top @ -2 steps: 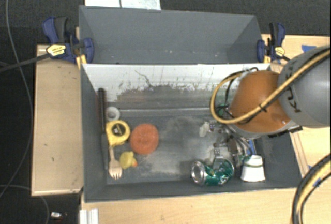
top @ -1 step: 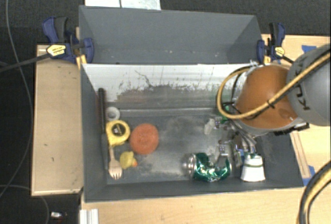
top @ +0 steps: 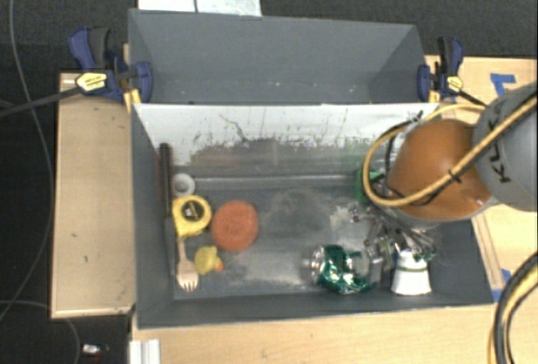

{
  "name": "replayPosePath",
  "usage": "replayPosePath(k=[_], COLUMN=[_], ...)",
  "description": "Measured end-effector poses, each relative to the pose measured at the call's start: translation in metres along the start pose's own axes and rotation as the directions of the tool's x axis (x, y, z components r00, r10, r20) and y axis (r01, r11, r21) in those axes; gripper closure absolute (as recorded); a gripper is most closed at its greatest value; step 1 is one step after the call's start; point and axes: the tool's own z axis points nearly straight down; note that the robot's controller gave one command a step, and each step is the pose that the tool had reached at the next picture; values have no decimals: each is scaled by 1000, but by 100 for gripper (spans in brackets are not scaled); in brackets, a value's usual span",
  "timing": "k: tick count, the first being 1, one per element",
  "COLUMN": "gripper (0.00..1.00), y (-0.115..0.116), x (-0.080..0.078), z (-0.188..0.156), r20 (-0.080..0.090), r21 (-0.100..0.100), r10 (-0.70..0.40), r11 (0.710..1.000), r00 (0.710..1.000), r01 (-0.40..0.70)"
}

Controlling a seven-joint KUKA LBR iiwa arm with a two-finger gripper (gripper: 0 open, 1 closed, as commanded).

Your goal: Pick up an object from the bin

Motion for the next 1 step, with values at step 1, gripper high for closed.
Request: replayPosePath(k=[1], gripper=[0], y=[10], x=[6], z=[12], r20=[-2], r21=[1], r10=[-2], r11=[1000], r00=[1000], r01=[2])
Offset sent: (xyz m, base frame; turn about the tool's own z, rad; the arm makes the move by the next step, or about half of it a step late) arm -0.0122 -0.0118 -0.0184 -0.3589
